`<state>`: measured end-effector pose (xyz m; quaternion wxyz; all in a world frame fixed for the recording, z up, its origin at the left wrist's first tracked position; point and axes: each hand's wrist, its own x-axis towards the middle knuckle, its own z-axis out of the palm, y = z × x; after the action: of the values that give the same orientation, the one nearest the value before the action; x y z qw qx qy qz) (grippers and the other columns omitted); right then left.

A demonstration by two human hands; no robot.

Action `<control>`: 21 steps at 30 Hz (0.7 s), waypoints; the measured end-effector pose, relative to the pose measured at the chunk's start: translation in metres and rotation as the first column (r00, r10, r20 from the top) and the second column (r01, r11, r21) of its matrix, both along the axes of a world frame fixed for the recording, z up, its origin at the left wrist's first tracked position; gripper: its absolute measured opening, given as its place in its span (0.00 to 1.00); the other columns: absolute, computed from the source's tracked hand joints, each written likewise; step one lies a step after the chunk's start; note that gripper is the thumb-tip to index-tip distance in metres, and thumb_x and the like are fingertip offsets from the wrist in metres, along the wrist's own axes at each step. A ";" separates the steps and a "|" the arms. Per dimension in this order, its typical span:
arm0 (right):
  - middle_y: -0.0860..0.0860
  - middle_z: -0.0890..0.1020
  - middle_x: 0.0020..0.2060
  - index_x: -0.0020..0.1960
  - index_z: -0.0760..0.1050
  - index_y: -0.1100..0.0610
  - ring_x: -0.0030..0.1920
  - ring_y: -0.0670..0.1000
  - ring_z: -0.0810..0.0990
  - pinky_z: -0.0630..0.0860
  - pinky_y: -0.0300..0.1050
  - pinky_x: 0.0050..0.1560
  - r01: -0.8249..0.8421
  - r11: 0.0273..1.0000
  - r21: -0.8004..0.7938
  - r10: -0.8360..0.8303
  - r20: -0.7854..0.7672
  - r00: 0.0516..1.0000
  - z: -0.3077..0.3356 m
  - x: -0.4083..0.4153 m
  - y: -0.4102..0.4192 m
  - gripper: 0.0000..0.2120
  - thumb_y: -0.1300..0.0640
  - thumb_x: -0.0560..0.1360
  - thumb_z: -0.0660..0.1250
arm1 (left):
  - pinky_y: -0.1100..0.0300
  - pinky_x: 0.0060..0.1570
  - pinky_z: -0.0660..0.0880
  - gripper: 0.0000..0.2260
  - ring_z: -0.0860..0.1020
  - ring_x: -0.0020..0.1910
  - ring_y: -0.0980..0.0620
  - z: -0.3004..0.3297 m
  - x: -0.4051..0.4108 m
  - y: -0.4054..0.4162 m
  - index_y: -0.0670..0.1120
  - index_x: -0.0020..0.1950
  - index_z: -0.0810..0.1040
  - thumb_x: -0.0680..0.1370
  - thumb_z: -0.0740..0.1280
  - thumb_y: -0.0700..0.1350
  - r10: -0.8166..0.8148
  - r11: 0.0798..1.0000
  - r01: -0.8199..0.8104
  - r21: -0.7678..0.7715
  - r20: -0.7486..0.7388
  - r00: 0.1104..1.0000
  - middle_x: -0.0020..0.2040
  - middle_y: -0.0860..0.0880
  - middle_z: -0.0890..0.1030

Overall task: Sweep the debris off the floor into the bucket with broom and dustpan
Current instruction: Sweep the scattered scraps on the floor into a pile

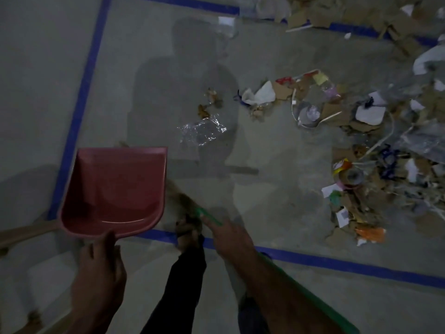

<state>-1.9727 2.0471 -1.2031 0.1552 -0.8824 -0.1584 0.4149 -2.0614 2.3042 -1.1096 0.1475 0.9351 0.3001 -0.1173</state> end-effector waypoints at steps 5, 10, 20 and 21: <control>0.59 0.72 0.53 0.79 0.49 0.36 0.52 0.63 0.79 0.74 0.54 0.54 0.266 0.961 -0.081 -0.270 -0.038 0.962 -0.040 0.073 0.034 0.28 0.51 0.83 0.54 | 0.43 0.39 0.73 0.19 0.77 0.48 0.31 -0.027 0.029 0.047 0.51 0.70 0.68 0.79 0.65 0.41 -0.096 0.995 0.095 -0.025 -0.032 0.995 0.58 0.39 0.73; 0.60 0.77 0.59 0.79 0.54 0.46 0.53 0.63 0.79 0.75 0.51 0.53 0.663 0.717 -0.217 -0.663 0.085 0.744 -0.078 0.104 -0.038 0.27 0.53 0.81 0.55 | 0.46 0.40 0.71 0.18 0.74 0.50 0.34 -0.038 0.059 0.040 0.48 0.68 0.69 0.79 0.65 0.39 -0.157 0.985 0.153 -0.085 -0.041 0.987 0.55 0.40 0.74; 0.65 0.80 0.53 0.75 0.64 0.56 0.51 0.66 0.80 0.75 0.54 0.51 0.903 0.421 -0.081 -0.834 0.358 0.421 0.002 0.122 -0.184 0.25 0.51 0.80 0.61 | 0.51 0.37 0.71 0.16 0.78 0.43 0.39 -0.024 0.131 0.022 0.53 0.69 0.68 0.82 0.62 0.44 -0.195 0.958 0.181 -0.224 -0.044 0.980 0.54 0.44 0.72; 0.64 0.81 0.50 0.77 0.62 0.54 0.46 0.64 0.80 0.75 0.52 0.46 0.900 0.431 -0.067 -0.821 0.385 0.422 0.019 0.118 -0.183 0.25 0.54 0.82 0.62 | 0.52 0.37 0.71 0.16 0.78 0.43 0.40 -0.020 0.140 0.023 0.52 0.69 0.68 0.82 0.62 0.44 -0.201 0.954 0.187 -0.236 -0.037 0.979 0.55 0.44 0.72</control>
<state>-1.8547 1.8643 -1.1842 0.2032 -0.8989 0.3559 0.1551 -1.9209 2.3274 -1.1295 0.2338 0.9325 0.1956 -0.1937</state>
